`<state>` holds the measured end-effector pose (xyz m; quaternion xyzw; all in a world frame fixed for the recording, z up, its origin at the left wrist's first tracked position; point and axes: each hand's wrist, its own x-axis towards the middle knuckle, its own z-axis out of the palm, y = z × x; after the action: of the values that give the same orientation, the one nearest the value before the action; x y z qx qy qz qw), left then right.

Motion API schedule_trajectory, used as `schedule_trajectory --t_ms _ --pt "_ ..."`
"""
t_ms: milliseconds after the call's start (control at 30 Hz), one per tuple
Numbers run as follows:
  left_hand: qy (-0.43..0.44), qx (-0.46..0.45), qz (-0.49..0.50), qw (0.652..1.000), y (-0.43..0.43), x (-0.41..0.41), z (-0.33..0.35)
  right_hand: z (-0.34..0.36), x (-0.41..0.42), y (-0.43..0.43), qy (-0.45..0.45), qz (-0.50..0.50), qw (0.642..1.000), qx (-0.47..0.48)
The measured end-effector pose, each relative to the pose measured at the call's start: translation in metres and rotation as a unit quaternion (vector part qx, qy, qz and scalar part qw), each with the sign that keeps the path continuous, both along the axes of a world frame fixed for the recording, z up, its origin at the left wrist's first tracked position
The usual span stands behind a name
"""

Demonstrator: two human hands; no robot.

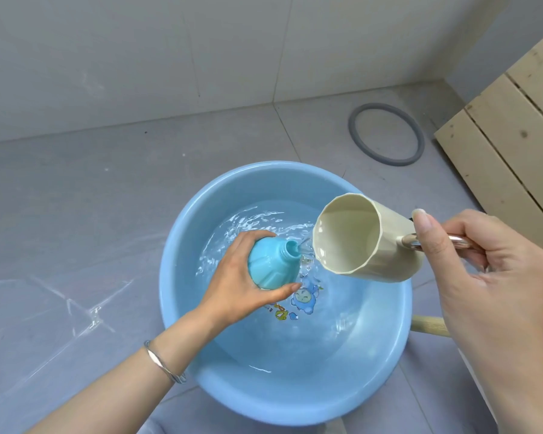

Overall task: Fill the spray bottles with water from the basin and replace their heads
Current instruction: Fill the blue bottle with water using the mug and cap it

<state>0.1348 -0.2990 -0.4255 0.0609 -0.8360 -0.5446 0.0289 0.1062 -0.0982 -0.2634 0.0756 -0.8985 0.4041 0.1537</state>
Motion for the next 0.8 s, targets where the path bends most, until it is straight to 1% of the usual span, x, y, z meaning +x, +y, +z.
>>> schedule_trajectory --t_ms 167,467,600,733,800 --pt "-0.002 -0.001 -0.002 1.0 0.0 -0.001 0.0 0.005 0.002 -0.002 -0.007 0.008 1.0 -0.003" --pt "-0.006 -0.005 -0.002 1.0 0.001 0.001 -0.002 0.009 0.001 -0.001 0.017 0.035 0.998 0.043" --pt "-0.012 -0.004 -0.001 1.0 0.001 0.001 -0.001 0.016 -0.003 0.006 -0.031 0.095 0.994 0.047" --pt "-0.014 -0.006 -0.001 1.0 0.002 0.001 -0.001 0.014 0.0 -0.003 0.049 0.044 0.994 0.09" --pt "-0.016 -0.003 0.0 1.0 0.002 0.001 0.0 0.012 0.002 -0.005 0.061 0.044 0.992 0.101"
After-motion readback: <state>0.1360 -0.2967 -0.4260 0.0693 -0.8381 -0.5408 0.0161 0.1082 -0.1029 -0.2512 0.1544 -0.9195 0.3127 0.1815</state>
